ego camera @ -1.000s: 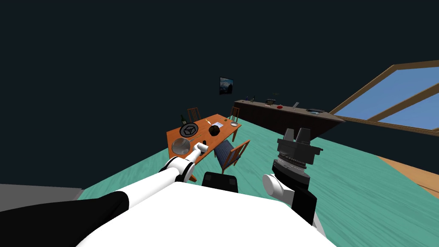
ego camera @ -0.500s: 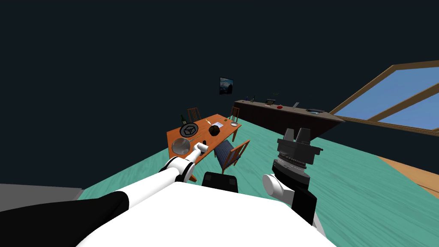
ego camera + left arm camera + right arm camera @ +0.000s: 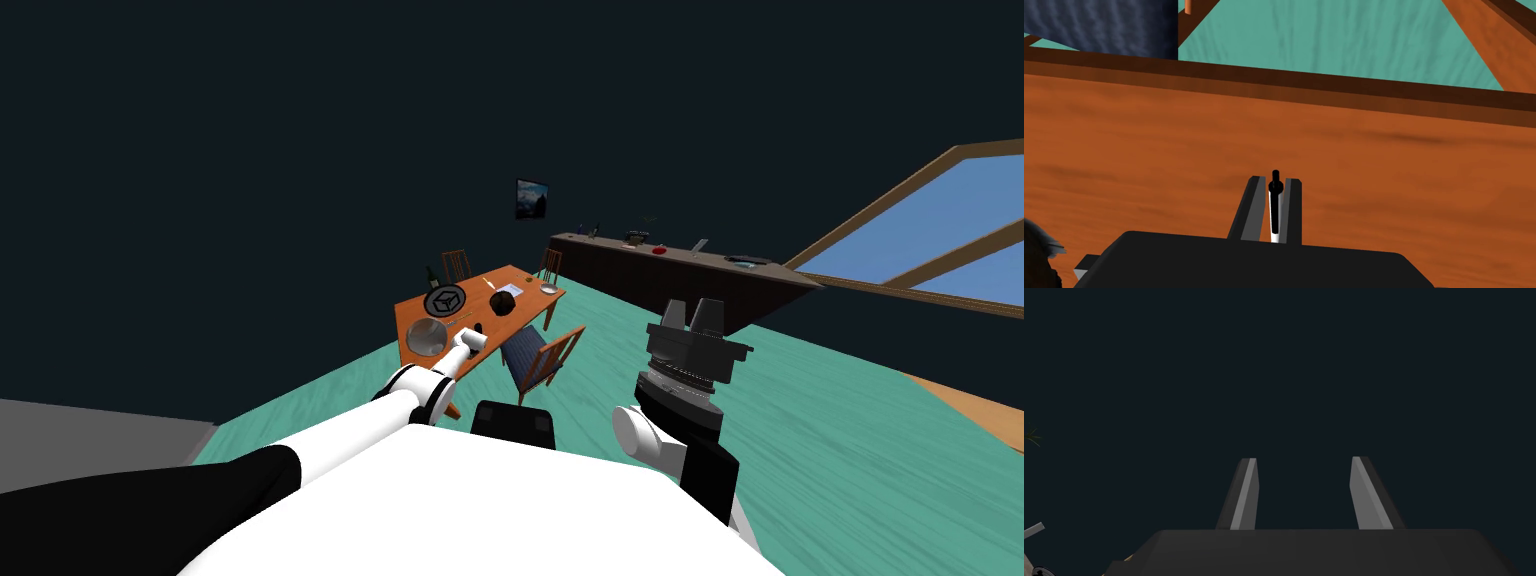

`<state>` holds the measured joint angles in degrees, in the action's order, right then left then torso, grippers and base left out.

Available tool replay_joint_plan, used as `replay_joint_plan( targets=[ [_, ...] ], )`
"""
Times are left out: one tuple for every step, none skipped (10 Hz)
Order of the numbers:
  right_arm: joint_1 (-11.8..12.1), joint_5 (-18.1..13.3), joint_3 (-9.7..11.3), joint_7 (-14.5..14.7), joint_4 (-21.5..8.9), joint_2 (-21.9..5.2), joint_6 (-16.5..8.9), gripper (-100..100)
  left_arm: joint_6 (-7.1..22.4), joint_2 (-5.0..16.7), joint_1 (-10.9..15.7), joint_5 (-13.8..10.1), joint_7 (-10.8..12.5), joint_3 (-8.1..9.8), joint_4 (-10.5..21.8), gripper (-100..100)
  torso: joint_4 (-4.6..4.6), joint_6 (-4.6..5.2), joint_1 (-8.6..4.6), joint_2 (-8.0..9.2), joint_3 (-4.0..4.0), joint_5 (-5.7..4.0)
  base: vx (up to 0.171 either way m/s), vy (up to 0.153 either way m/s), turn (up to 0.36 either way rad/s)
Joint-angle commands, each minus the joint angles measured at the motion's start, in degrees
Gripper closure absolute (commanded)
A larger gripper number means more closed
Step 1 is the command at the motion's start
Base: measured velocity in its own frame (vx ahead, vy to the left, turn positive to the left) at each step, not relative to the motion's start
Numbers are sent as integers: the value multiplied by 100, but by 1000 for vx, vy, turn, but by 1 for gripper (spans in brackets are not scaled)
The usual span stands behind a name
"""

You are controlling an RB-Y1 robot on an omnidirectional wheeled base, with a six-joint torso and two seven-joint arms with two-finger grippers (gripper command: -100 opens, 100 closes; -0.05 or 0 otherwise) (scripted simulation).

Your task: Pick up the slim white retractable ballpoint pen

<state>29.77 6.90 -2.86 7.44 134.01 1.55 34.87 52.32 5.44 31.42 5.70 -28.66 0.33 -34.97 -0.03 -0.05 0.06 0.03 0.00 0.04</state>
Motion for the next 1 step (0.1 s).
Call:
replay_joint_plan(
  targets=[
    [0,0,0,0,0,0,0,0,0,0,0,0,0,0,0,0,0,0,0,0,0,0,0,0,0]
  ],
)
